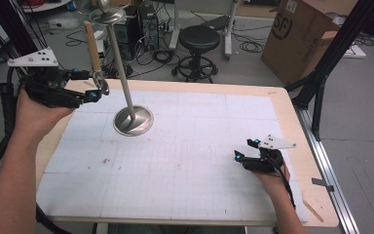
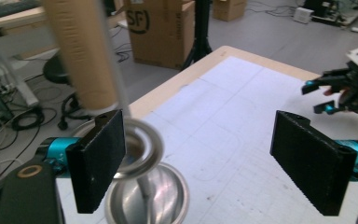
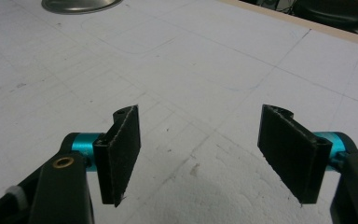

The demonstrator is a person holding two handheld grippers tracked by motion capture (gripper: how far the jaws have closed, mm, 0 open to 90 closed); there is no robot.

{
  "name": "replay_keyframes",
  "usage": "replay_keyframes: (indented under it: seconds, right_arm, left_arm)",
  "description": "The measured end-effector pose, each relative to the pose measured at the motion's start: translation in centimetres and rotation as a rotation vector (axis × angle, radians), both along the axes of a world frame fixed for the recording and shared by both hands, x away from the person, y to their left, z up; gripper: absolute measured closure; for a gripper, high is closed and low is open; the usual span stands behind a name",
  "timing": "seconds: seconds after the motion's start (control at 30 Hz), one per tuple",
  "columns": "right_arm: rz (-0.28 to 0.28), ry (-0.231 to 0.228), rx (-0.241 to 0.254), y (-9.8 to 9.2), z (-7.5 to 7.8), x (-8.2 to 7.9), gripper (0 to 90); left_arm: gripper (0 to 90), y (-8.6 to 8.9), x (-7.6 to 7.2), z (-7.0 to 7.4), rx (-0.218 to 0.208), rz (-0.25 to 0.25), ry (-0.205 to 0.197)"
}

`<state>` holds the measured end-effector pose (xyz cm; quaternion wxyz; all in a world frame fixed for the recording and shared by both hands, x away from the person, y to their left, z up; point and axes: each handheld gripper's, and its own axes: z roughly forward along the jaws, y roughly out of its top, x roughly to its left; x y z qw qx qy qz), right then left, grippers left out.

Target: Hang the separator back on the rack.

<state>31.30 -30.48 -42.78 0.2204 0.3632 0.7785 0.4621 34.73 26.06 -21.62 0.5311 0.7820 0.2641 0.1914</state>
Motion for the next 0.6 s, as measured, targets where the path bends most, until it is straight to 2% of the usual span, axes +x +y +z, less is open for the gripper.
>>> replay_keyframes:
  seconds: [0.4, 0.6]
  right_arm:
    - [0.0, 0.001, 0.0, 0.1, 0.0, 0.0, 29.3]
    - [0.0, 0.001, -0.003, 0.1, 0.0, 0.0, 29.3]
  left_arm:
    - [10.9, -1.7, -0.5, -1.6, -0.025, -0.116, 0.006]
    - [7.0, -2.7, -0.7, -3.2, -0.046, -0.165, 0.021]
